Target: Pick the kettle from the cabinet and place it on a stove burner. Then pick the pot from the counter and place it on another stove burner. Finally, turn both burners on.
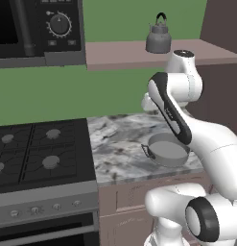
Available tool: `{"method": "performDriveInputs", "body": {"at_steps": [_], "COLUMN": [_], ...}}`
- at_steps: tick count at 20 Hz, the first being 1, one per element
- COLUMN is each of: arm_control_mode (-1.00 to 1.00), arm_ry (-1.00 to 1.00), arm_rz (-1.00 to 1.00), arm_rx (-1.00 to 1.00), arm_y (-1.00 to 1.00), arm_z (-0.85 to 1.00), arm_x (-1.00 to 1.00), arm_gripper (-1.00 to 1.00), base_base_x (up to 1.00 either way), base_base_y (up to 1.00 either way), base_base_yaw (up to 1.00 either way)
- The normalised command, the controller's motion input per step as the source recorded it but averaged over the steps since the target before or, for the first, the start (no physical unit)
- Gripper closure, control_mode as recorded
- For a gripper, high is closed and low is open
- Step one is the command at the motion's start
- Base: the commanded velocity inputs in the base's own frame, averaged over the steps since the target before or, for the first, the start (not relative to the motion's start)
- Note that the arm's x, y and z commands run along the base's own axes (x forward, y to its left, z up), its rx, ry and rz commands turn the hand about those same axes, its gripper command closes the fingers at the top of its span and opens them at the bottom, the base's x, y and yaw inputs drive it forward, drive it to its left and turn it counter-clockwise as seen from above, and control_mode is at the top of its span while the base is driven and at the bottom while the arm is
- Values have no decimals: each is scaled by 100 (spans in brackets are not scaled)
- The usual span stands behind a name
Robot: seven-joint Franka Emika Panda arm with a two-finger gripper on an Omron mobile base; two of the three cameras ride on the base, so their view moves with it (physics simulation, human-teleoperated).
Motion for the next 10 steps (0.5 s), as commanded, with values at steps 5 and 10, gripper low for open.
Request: {"method": "performDriveInputs", "body": {"at_steps": [5,10], "arm_control_mode": [-100,-100], "arm_ry": [-6,-11], "arm_rz": [-1,-2], "arm_rx": [0,0], "arm_y": [-1,-3], "arm_z": [0,7], "arm_x": [-7,-6], "arm_gripper": [-100,-100], "base_base_x": [0,0], "base_base_y": [0,0], "base_base_yaw": [0,0]}}
